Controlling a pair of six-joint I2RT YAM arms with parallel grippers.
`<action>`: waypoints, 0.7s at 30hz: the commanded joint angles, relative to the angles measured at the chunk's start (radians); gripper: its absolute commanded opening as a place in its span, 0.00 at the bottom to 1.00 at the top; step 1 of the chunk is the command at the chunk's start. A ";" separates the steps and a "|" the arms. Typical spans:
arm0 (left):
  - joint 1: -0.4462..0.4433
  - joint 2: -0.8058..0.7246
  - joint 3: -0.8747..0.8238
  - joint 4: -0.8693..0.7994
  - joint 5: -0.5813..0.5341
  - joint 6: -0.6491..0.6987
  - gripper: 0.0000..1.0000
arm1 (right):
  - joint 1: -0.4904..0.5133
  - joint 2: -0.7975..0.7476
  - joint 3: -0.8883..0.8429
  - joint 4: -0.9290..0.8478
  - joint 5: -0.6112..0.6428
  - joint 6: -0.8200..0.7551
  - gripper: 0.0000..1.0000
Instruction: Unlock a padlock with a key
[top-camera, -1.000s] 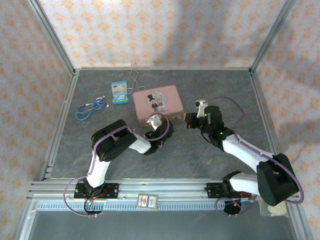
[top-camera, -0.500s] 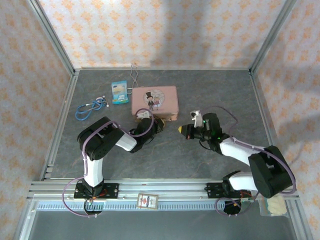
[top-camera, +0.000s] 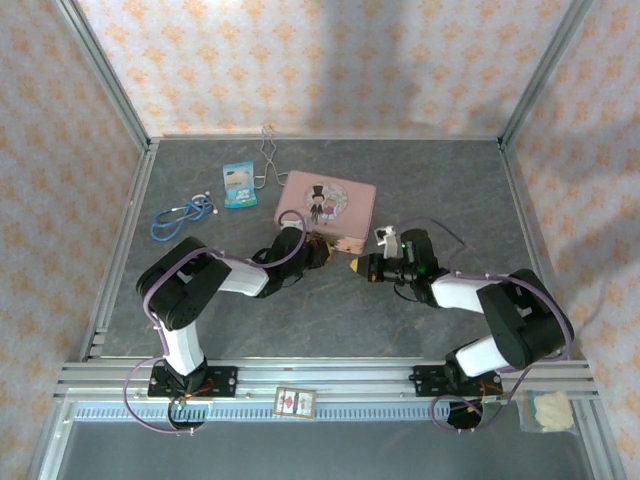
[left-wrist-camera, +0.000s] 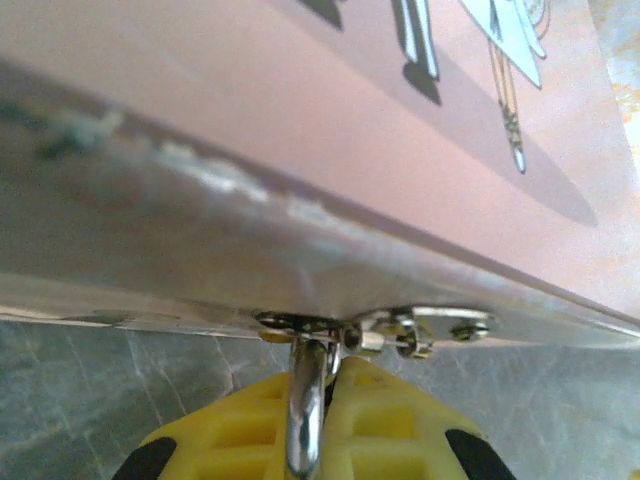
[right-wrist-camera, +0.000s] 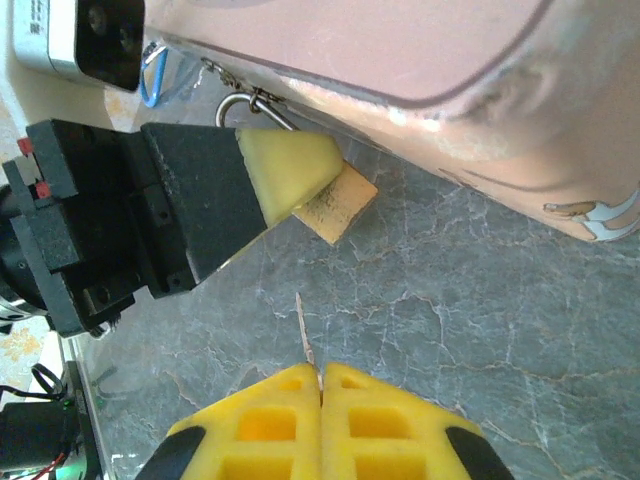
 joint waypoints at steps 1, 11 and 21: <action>0.004 -0.025 0.049 -0.263 -0.113 0.182 0.10 | -0.005 -0.023 0.013 0.036 -0.001 0.000 0.00; -0.007 -0.041 0.029 -0.251 -0.159 0.126 0.50 | -0.005 -0.069 0.015 0.008 0.024 -0.013 0.00; -0.087 0.011 0.026 -0.136 -0.296 -0.086 0.55 | -0.005 -0.093 0.008 0.013 0.037 -0.003 0.00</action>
